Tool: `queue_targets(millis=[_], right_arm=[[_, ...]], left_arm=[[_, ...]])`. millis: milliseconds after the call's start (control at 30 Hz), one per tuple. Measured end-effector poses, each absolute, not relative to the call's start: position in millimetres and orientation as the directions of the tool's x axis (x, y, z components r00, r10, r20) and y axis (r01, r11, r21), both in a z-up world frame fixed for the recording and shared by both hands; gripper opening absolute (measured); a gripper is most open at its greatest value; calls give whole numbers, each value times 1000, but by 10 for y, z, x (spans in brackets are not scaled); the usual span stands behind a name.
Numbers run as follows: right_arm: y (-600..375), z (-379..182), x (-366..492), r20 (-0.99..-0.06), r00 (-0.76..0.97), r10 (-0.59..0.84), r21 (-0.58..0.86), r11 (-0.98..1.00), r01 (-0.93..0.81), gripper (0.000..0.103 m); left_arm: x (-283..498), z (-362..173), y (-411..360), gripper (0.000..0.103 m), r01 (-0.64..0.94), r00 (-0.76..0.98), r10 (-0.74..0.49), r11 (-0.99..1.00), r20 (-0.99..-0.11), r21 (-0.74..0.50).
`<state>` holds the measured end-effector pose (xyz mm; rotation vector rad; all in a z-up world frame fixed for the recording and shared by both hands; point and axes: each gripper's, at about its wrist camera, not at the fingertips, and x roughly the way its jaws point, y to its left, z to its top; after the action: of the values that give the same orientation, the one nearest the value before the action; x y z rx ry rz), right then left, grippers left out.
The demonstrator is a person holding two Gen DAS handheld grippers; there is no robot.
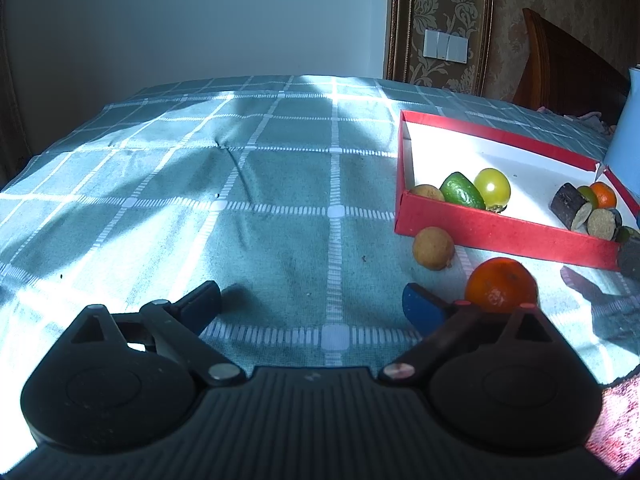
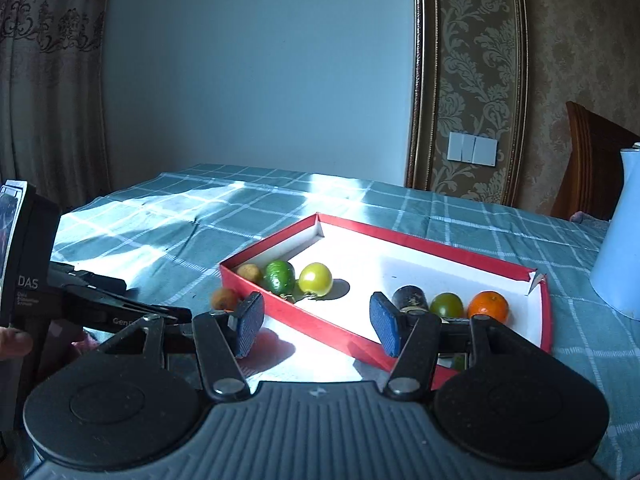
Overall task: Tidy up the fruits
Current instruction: 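Move the right tool to the orange tangerine beside the box, then close the right tool on the tangerine while the left tool moves to the brown longan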
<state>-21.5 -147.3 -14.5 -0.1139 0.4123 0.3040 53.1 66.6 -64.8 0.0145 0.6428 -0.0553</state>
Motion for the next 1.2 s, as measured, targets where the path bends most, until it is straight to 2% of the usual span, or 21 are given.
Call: queue_targets(millis=[500, 1100, 1200], right_arm=[[-1198, -370, -37, -499, 798, 337, 24, 926, -377, 57], [-980, -519, 199, -550, 756, 355, 53, 918, -392, 57], [-990, -566, 225, -557, 741, 376, 82, 912, -401, 44]], left_arm=[[461, -605, 837, 98, -59, 820, 42, 998, -570, -12], [469, -620, 907, 101, -49, 810, 12, 998, -587, -47], [468, -618, 903, 101, -49, 809, 14, 998, -588, -44]])
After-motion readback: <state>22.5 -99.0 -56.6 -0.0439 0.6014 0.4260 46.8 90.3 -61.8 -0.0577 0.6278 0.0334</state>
